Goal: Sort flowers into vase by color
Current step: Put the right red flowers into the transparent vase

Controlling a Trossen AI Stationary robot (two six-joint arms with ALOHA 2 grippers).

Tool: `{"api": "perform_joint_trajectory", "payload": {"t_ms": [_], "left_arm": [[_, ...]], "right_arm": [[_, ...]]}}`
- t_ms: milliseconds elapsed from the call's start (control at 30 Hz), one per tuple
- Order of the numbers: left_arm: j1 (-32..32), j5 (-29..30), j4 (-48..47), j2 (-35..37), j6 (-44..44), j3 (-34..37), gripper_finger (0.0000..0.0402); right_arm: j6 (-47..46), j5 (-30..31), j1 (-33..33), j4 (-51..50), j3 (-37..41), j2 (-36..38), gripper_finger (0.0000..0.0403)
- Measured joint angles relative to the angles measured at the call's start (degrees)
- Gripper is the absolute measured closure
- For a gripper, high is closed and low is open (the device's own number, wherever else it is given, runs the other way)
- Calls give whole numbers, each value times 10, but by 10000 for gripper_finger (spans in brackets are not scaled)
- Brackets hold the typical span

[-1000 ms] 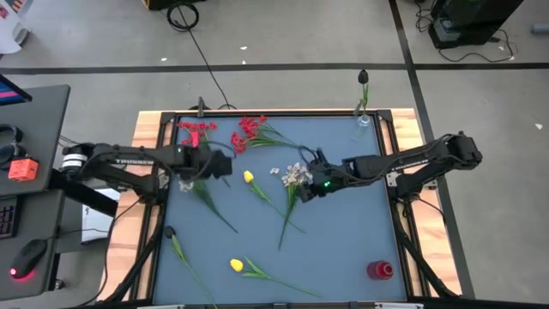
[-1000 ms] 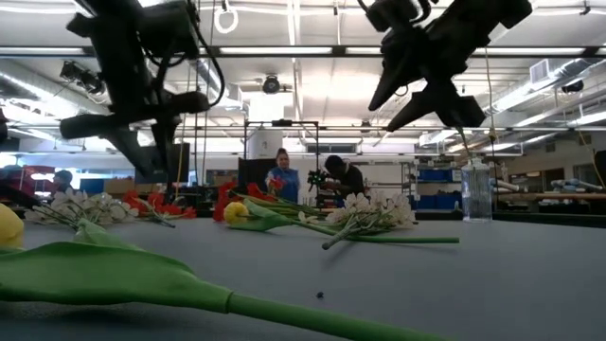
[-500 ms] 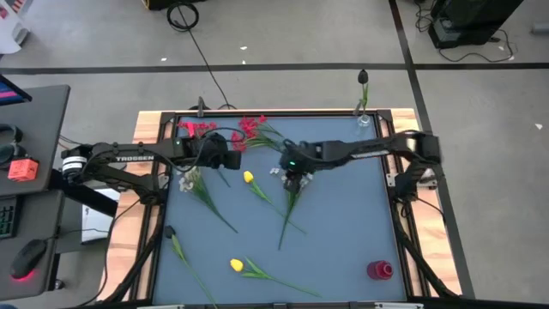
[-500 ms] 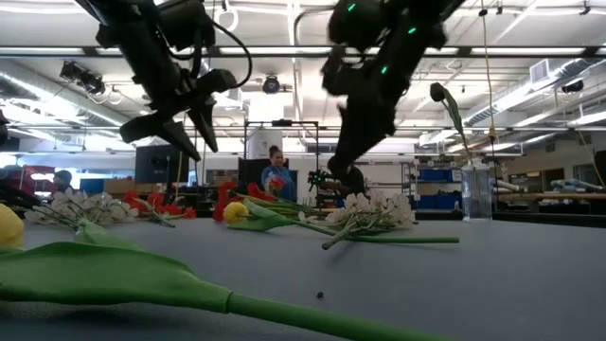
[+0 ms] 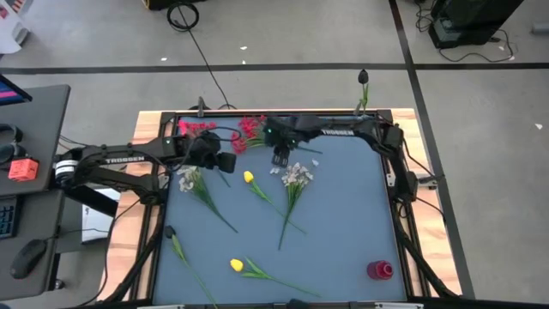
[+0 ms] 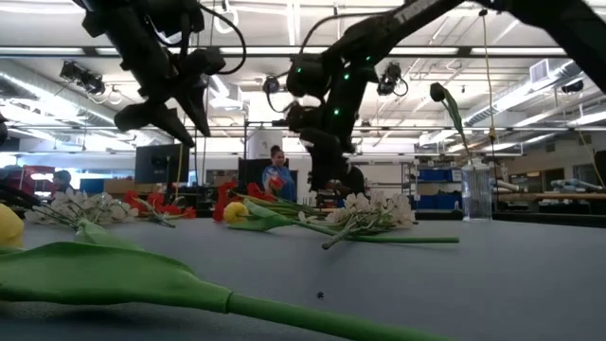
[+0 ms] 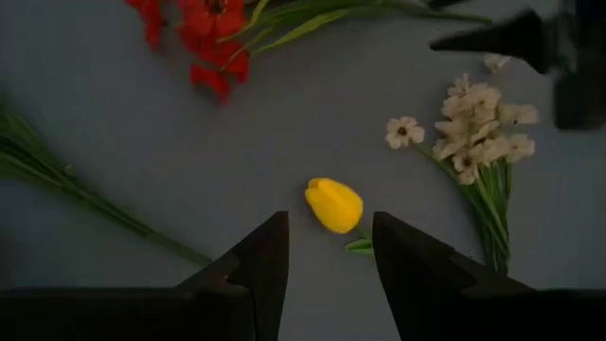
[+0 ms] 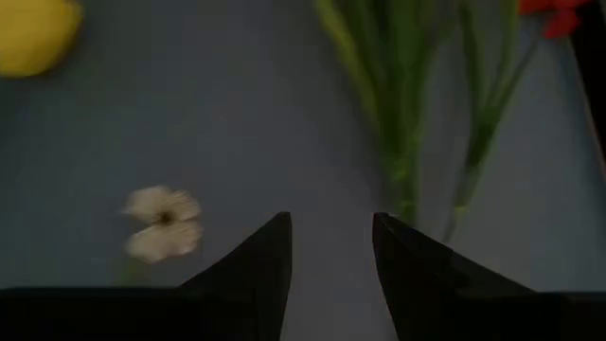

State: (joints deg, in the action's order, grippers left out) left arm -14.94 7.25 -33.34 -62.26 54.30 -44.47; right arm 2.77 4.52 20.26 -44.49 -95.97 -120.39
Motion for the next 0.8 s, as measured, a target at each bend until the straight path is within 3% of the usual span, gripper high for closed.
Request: {"api": "perform_joint_trajectory", "payload": {"t_ms": [233, 500, 700, 800], "left_arm": [[-7, 5, -10, 6, 0, 0, 241], [-7, 5, -7, 5, 18, 0, 241], [-7, 5, -7, 5, 19, 0, 241], [-7, 5, -7, 5, 19, 0, 241]], "right_arm": [[15, -47, 59, -66, -67, -63, 245], [49, -115, 87, -97, -69, -82, 245], [71, -55, 87, -98, -69, -96, 245], [75, -54, 92, -110, -69, -101, 250]]}}
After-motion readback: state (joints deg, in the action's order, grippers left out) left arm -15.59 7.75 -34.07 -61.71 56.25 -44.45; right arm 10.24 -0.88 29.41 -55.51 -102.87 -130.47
